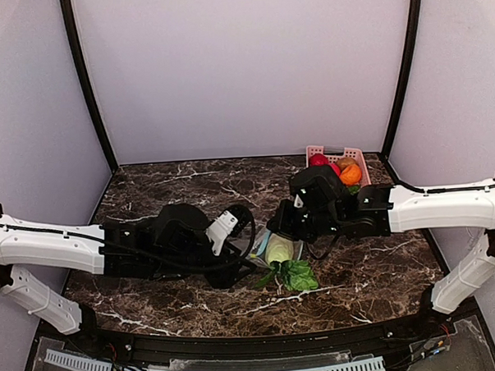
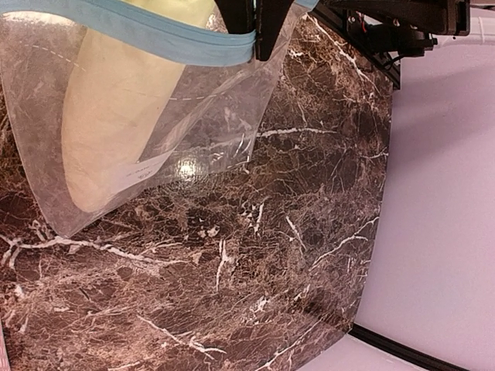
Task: Place the food in the zip-top bag and seal the zipper
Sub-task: Pass from the right arm to the left
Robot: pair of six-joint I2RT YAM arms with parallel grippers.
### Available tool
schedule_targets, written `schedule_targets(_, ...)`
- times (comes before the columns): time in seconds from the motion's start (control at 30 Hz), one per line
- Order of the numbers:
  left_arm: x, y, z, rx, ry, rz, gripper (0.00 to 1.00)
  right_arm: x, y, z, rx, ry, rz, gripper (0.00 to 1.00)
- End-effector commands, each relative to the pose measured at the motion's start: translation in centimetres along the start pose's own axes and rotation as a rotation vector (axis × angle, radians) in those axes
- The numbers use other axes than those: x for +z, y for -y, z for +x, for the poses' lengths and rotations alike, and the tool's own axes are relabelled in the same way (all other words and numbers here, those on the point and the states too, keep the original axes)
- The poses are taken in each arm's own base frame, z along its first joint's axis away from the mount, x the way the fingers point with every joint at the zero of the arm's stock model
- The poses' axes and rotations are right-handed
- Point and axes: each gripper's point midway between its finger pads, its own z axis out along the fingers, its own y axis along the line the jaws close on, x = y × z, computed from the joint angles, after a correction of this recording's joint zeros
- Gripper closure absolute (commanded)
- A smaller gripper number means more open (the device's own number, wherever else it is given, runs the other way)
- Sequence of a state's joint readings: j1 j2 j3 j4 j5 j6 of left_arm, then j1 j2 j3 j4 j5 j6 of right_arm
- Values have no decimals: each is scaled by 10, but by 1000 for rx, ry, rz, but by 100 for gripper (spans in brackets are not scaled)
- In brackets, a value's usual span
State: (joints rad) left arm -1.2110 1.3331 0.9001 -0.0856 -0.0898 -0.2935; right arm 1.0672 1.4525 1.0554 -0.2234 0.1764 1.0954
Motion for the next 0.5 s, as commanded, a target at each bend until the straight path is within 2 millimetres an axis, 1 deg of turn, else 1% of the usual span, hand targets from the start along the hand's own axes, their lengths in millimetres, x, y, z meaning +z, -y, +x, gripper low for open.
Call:
schedule_targets(0.0, 2, -1, -8, 57, -12, -29, 47, -10, -12, -6, 8, 20, -38, 100)
schedule_targets(0.03, 3, -4, -6, 67, -22, -46, 52, -10, -12, -6, 10, 19, -39, 100)
schedule_targets(0.07, 3, -5, -10, 70, -15, -55, 54, -10, -12, -5, 11, 18, -40, 100)
schedule_targets(0.17, 7, -5, -9, 84, -25, -63, 63, -11, -11, -5, 14, 18, -40, 100)
schedule_targets(0.3, 11, -3, -8, 88, -37, -51, 69, -12, -12, -5, 15, 19, -42, 100)
schedule_targets(0.33, 12, -2, -6, 87, -40, -47, 70, -12, -11, -6, 15, 19, -41, 100)
schedule_targets(0.47, 18, -5, 1, 89, -65, -61, 64, -13, -12, -5, 15, 16, -45, 100)
